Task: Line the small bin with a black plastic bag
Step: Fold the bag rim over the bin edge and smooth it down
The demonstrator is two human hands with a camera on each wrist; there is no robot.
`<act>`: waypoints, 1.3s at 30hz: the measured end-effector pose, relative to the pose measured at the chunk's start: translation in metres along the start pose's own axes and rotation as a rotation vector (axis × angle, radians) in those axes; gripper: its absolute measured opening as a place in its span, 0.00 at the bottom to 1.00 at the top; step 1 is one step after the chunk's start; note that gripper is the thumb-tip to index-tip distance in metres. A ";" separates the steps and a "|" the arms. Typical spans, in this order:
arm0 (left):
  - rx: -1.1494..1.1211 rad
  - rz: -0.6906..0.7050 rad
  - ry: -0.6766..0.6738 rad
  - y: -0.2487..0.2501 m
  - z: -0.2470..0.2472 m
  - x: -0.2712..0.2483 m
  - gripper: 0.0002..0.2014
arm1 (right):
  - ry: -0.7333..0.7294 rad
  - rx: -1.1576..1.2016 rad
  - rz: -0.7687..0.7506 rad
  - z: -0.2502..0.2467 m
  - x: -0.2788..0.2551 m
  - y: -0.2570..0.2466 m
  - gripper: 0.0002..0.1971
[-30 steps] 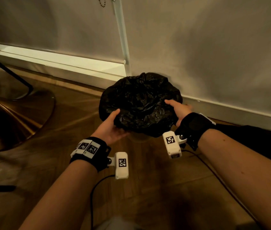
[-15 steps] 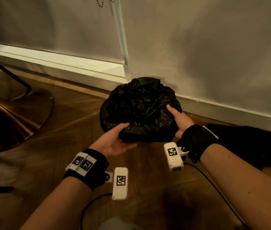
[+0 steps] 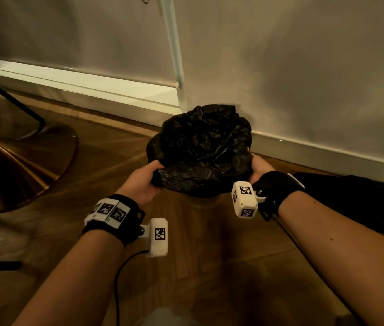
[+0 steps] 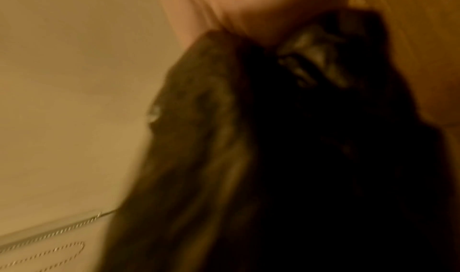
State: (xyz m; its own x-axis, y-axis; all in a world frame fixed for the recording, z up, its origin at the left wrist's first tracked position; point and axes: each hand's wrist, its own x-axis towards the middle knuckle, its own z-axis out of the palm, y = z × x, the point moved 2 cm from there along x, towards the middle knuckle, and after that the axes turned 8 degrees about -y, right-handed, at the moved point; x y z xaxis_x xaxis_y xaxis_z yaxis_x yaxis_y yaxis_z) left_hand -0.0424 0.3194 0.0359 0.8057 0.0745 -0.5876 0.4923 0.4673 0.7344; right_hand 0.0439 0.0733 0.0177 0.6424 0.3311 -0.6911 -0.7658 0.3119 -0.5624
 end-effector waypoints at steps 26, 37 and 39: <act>0.139 0.145 -0.002 -0.007 -0.001 -0.001 0.32 | -0.292 -0.020 -0.179 -0.028 -0.012 -0.005 0.37; 0.268 0.227 0.148 -0.037 -0.001 0.003 0.33 | -0.089 -0.181 -0.236 -0.038 -0.009 0.015 0.26; 0.267 0.221 0.136 -0.047 -0.002 -0.004 0.32 | -0.122 -0.217 -0.175 -0.045 -0.013 0.015 0.22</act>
State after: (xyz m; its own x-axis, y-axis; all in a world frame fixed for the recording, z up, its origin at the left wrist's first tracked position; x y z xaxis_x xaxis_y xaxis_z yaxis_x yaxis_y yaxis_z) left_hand -0.0695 0.2992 0.0036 0.8600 0.2726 -0.4313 0.3943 0.1814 0.9009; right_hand 0.0223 0.0333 -0.0021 0.7540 0.3980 -0.5225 -0.6227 0.1802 -0.7614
